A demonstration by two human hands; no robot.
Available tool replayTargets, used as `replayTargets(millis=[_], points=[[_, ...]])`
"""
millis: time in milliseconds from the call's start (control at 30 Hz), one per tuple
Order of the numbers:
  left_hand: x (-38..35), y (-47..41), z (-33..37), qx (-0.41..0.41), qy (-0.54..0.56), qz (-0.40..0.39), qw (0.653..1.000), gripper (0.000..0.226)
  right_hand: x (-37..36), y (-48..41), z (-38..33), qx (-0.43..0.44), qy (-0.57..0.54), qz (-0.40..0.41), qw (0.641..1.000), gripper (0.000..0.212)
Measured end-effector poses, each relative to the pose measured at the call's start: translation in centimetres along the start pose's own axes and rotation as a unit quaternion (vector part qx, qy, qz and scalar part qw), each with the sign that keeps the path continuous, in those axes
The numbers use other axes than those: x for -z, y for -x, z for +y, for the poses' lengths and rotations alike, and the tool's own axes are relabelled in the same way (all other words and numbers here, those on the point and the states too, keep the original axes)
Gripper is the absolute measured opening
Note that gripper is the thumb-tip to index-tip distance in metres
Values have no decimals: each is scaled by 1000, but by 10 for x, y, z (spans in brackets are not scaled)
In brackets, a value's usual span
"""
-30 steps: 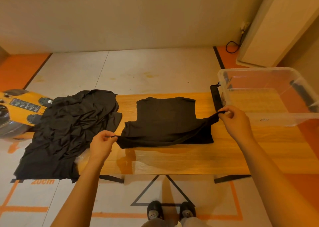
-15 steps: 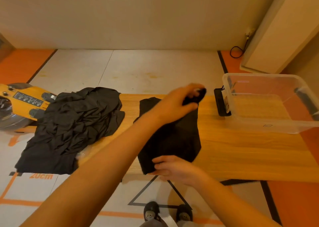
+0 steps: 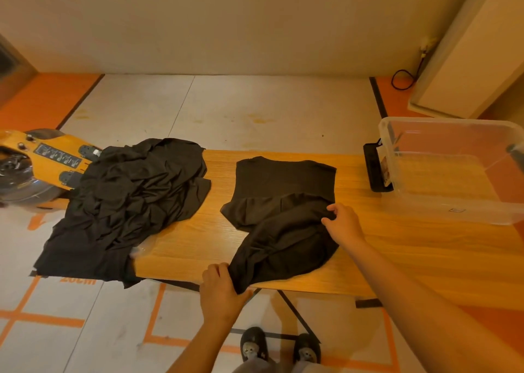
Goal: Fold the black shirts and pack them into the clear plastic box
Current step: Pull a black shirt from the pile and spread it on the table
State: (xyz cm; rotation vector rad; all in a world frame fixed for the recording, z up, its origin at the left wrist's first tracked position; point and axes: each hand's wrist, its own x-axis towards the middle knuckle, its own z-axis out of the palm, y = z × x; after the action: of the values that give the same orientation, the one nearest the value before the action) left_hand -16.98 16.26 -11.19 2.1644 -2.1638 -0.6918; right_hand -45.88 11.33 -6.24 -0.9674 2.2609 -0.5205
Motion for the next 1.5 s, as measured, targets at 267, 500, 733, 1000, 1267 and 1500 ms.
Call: replayTargets(millis=[267,500,733,1000,1267,1500], points=[[-1,-8,-4,-20,26,9,999,20,-9,-28,20,-40,163,19,986,35],[49,-32,-11,-37,162,30,986,16,17,-36,5,-131,-141,-19,981,20],[138,-88,24,-116,204,38,971,6,89,-38,-49,-154,-455,-43,876,15],[228,-126,47,-212,29,30,976,25,168,-25,-91,-121,-653,-73,744,14],[337,-134,85,-241,167,115,949,28,243,-16,-128,-34,-751,-92,653,19],[391,-106,107,-250,399,129,872,38,297,16,-158,48,-712,-66,697,6]])
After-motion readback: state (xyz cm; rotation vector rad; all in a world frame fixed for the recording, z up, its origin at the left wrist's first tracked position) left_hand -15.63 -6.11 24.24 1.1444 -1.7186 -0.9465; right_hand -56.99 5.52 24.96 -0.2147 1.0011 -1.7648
